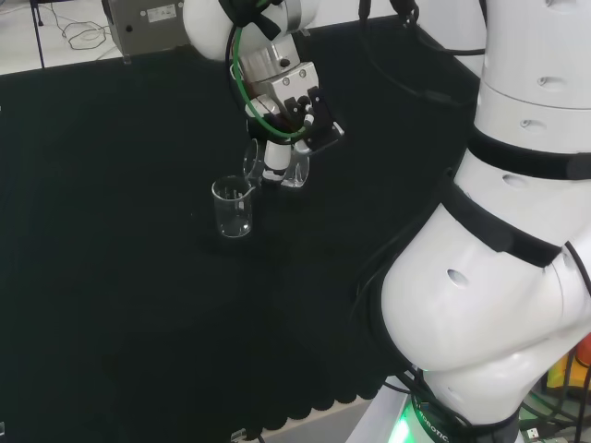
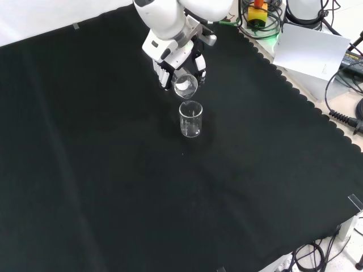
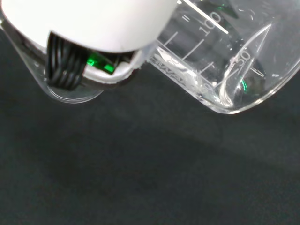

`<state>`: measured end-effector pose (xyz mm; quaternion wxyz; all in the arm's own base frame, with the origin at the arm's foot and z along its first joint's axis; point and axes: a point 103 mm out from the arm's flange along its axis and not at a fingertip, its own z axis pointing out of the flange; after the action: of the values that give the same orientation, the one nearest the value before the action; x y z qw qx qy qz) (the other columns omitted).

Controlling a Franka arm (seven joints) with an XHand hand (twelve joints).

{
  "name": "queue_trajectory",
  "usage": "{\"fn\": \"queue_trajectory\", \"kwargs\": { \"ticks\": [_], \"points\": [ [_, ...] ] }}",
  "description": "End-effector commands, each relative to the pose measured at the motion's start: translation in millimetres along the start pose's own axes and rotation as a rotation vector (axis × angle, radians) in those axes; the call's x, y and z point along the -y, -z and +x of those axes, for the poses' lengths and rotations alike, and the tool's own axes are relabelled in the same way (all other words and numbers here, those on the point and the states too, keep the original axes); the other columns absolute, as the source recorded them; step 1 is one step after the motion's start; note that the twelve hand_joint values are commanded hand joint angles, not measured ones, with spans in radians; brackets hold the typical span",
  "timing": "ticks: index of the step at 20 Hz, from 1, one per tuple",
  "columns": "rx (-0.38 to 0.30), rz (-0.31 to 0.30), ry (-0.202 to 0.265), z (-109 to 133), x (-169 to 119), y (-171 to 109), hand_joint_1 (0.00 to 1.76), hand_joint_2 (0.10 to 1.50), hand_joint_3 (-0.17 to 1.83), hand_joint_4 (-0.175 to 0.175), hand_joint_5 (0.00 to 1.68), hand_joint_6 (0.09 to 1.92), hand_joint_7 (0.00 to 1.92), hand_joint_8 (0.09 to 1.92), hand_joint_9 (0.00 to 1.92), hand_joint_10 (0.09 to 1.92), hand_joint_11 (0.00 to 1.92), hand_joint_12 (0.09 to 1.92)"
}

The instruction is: Pour the water from the handheld beaker into the one on the table.

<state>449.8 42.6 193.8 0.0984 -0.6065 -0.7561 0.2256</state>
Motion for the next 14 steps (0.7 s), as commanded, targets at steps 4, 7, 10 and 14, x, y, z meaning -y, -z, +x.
{"fn": "queue_trajectory", "kwargs": {
  "ticks": [4,7,10,14],
  "points": [
    [0.053,0.030,-0.008,6.6,-1.0,2.5,1.29,0.58,0.98,-0.175,1.07,1.15,1.13,1.13,1.46,1.01,1.10,0.93],
    [0.063,0.039,-0.007,9.9,-1.2,4.7,1.29,0.58,0.98,-0.175,1.07,1.15,1.13,1.13,1.46,1.01,1.10,0.93],
    [0.082,0.045,-0.009,13.0,-1.8,7.1,1.29,0.58,0.99,-0.175,1.07,1.15,1.13,1.13,1.45,1.02,1.10,0.93],
    [0.106,0.057,-0.019,15.9,-2.3,9.9,1.29,0.58,0.99,-0.175,1.07,1.16,1.13,1.14,1.46,1.02,1.10,0.93]
  ]
}}
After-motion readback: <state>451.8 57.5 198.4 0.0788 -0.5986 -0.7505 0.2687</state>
